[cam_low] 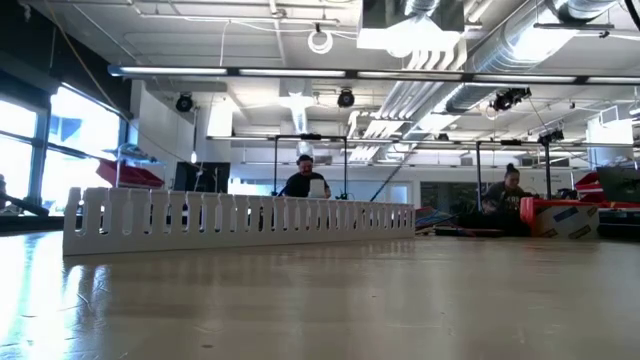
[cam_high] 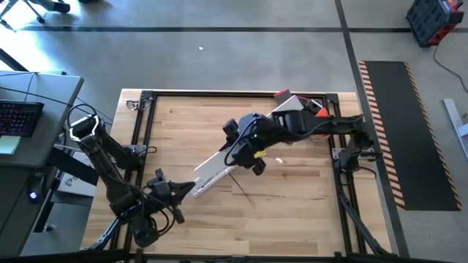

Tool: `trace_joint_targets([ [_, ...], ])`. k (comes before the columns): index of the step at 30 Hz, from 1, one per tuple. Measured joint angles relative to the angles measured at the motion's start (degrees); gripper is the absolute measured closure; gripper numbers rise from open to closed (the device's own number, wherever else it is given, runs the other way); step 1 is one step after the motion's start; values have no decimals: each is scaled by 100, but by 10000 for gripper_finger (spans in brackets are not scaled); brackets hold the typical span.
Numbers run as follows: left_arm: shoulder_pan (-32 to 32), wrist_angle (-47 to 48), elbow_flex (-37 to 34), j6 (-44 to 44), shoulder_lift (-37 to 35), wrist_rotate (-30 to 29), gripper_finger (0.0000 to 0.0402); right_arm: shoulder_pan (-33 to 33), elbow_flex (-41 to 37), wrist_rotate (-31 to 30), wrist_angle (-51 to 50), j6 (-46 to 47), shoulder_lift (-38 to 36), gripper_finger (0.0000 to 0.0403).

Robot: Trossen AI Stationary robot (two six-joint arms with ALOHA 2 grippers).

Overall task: Ziptie cables
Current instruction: Close the white cable duct

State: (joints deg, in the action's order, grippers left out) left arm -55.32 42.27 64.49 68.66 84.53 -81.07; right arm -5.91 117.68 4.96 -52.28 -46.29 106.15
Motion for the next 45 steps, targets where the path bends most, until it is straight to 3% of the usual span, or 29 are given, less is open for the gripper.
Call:
trace_joint_targets([
  [3,-106,22,0,15,0,-62,399,148,29,245,-87,117,11,188],
  [7,-231,20,0,45,0,-166,399,443,-717,1114,344,449,70,188],
  [13,-226,241,0,366,0,64,401,548,-2398,1405,2578,901,399,188],
  [17,-59,933,0,1170,2,596,401,484,-2900,1623,3743,1311,811,188],
  [24,137,2011,0,2488,3,1194,401,415,-2732,1982,4299,1395,1572,188],
  [35,173,1749,-4,2386,583,2360,402,472,-2128,2032,4047,1387,2234,188],
  [45,223,1782,-4,2629,963,2416,401,615,-2099,1862,3928,1405,2216,188],
])
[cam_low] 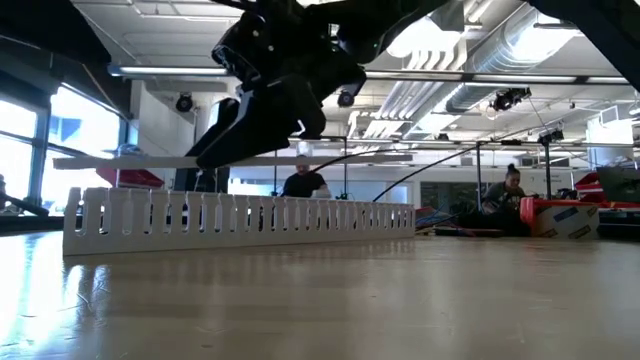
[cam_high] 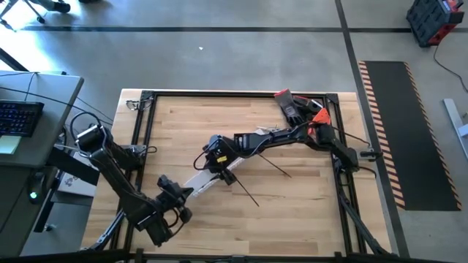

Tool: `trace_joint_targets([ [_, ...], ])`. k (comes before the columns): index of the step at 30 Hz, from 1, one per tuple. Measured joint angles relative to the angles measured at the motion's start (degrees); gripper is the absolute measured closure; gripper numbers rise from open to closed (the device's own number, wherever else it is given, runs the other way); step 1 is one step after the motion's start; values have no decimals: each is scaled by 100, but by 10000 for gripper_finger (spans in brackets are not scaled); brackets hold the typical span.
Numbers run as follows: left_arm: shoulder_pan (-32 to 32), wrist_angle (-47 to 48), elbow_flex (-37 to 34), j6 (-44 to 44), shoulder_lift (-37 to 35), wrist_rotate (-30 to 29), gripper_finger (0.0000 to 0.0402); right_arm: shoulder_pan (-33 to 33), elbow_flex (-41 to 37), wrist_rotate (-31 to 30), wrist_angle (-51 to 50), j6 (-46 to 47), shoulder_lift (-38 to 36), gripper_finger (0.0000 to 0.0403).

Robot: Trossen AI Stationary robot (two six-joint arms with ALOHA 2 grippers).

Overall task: Ziptie cables
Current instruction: Close the white cable duct

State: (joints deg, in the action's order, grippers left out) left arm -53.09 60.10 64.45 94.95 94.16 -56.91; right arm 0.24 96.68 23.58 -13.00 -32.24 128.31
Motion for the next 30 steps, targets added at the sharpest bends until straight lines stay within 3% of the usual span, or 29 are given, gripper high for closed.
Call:
trace_joint_targets([
  [6,23,-21,-14,36,134,142,401,16,-2,5,-126,-70,0,188],
  [12,161,-723,-431,-94,123,576,401,19,-4,6,-264,-117,0,188],
  [30,720,-1122,-557,-1594,115,796,401,156,-4,2,-491,-117,0,188],
])
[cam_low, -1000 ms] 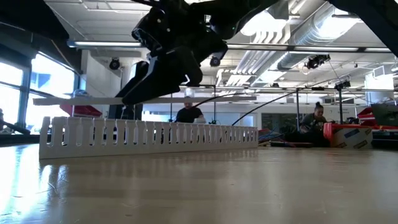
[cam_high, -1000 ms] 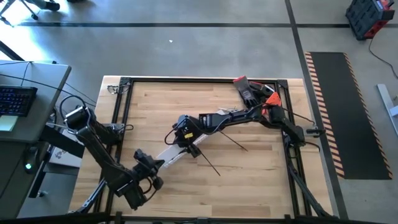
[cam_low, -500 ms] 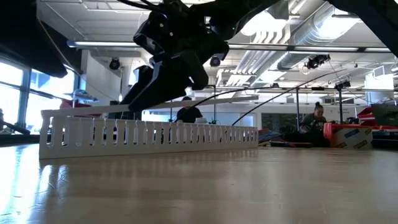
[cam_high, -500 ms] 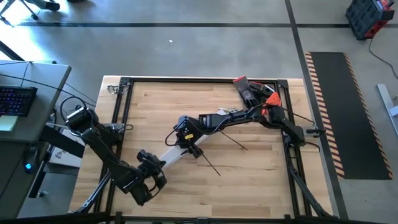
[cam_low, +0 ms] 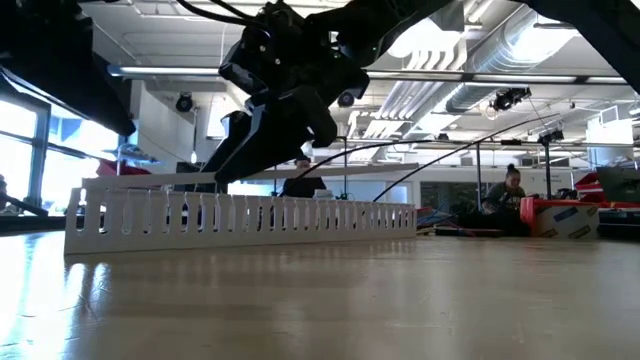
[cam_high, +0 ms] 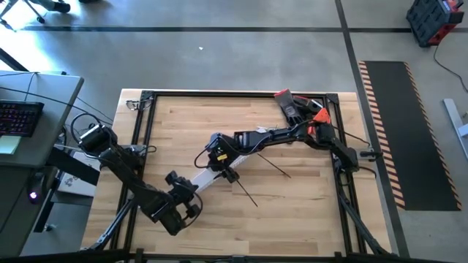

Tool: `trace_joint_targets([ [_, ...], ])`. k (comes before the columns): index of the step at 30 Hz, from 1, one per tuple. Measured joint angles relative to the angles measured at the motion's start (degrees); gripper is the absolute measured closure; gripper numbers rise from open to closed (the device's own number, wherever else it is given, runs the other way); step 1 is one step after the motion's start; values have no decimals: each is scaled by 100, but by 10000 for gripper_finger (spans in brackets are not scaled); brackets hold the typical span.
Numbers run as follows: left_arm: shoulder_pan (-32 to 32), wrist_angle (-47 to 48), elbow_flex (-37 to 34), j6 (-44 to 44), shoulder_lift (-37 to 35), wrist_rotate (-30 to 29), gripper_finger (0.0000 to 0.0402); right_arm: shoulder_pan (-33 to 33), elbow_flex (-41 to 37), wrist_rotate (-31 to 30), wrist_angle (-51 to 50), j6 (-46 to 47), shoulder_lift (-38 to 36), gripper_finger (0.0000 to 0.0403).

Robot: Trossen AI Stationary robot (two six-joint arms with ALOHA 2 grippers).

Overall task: Ziptie cables
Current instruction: Close the white cable duct

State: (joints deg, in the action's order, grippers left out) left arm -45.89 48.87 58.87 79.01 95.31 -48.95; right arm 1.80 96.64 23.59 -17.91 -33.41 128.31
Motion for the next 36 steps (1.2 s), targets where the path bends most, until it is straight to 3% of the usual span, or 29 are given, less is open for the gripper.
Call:
trace_joint_targets([
  [29,18,-117,1,-169,-9,-27,401,-44,0,31,409,257,256,189],
  [36,24,-453,-525,39,-7,-205,401,-44,0,26,380,247,256,189],
])
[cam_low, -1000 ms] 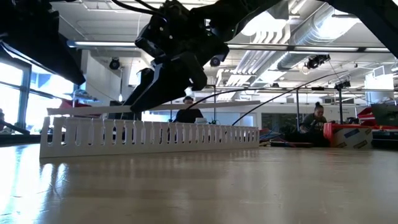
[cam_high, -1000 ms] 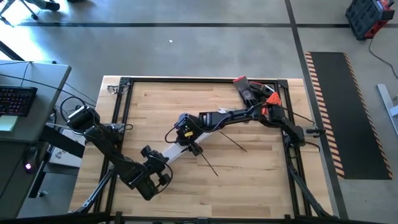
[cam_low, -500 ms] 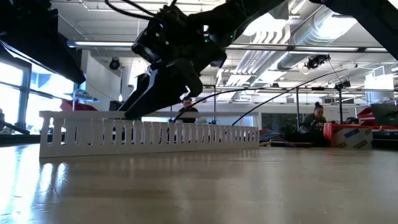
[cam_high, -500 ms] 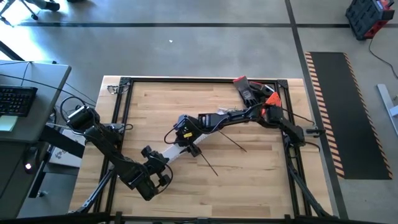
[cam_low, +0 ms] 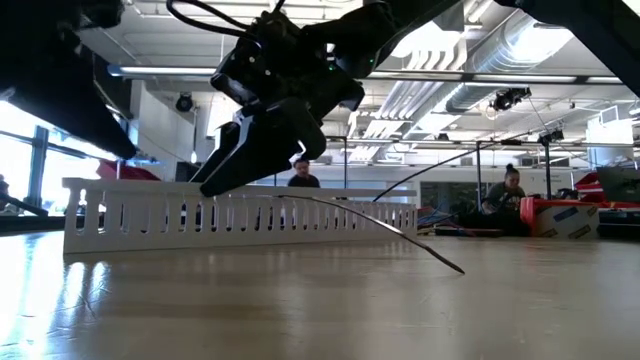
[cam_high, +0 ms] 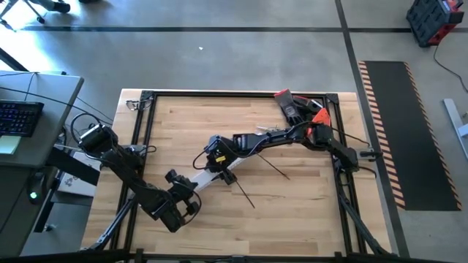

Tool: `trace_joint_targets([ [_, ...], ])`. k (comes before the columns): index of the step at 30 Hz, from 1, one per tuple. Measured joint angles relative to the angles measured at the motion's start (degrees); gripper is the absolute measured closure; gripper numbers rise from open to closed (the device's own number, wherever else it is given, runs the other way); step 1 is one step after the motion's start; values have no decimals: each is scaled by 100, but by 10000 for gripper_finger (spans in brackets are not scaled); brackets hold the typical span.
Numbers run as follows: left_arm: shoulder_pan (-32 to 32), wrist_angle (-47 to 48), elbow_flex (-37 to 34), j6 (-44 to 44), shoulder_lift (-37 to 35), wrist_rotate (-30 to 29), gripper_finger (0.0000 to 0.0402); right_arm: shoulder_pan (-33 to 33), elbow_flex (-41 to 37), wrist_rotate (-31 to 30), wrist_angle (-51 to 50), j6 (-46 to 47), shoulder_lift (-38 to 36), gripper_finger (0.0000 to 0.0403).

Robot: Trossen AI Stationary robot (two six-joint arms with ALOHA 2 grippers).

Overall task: Ziptie cables
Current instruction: Close the white cable duct

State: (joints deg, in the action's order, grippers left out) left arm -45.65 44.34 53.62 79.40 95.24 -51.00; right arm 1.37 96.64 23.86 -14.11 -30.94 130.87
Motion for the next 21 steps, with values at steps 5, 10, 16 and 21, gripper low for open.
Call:
trace_joint_targets([
  [5,24,-119,-284,235,2,-329,402,0,0,2,-11,-9,2,189],
  [10,81,-599,-614,193,4,-357,402,0,0,0,-15,-11,4,189],
  [16,83,-1281,-1052,242,-6,-513,402,5,0,7,-45,-5,7,189],
  [21,82,-1903,-1392,244,-23,-572,402,4,0,-9,-87,-53,9,189],
])
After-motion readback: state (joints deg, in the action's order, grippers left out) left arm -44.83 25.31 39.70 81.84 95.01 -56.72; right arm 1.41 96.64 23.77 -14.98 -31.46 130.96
